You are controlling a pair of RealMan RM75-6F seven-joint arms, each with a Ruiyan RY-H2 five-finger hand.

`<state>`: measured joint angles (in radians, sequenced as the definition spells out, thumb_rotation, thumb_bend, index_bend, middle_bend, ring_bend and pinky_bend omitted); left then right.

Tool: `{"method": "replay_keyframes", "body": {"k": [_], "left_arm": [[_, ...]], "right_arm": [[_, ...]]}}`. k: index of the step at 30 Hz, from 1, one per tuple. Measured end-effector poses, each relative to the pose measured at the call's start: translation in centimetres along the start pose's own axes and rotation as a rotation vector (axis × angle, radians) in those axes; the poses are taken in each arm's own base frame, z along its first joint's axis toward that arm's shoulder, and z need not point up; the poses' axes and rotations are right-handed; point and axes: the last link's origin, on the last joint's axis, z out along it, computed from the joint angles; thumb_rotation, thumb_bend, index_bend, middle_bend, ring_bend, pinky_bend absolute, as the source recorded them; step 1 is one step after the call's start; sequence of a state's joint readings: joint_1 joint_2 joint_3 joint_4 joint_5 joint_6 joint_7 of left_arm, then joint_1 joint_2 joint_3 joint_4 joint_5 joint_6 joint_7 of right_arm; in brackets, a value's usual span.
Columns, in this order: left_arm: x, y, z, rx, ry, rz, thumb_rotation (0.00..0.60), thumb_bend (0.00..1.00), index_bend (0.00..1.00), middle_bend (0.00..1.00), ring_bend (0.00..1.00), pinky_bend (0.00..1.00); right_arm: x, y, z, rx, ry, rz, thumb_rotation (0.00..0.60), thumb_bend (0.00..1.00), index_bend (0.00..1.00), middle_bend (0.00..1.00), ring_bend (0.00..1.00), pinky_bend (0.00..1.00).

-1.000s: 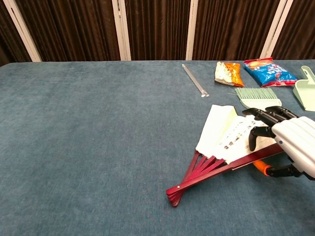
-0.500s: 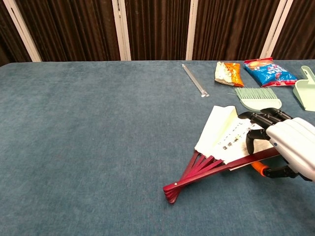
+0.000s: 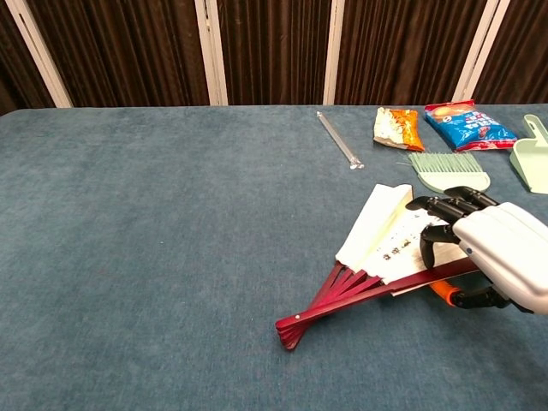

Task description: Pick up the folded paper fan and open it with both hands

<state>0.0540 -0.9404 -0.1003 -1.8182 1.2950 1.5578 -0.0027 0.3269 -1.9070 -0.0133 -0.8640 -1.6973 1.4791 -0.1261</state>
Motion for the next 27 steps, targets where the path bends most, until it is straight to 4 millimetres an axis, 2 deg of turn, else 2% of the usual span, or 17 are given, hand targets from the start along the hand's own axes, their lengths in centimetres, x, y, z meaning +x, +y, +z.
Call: {"method": "replay_keyframes", "body": {"k": [5, 12, 27], "left_arm": [[0.0, 0.0, 0.0, -0.001, 0.002, -0.002, 0.600, 0.38, 0.06, 0.00, 0.00, 0.00], [0.0, 0.0, 0.0, -0.002, 0.000, -0.002, 0.600, 0.38, 0.06, 0.00, 0.00, 0.00], [0.1, 0.0, -0.1, -0.004, -0.003, -0.009, 0.600, 0.38, 0.06, 0.00, 0.00, 0.00]], "right_arm": [[0.1, 0.2, 0.1, -0.002, -0.009, -0.008, 0.600, 0.43, 0.74, 0.20, 0.23, 0.12], [0.3, 0.2, 0.2, -0.004, -0.009, 0.002, 0.600, 0.43, 0.87, 0.22, 0.26, 0.14], [2.0, 0.6, 0.8, 0.016, 0.044, 0.082, 0.600, 0.43, 0.90, 0.22, 0.26, 0.14]]}}
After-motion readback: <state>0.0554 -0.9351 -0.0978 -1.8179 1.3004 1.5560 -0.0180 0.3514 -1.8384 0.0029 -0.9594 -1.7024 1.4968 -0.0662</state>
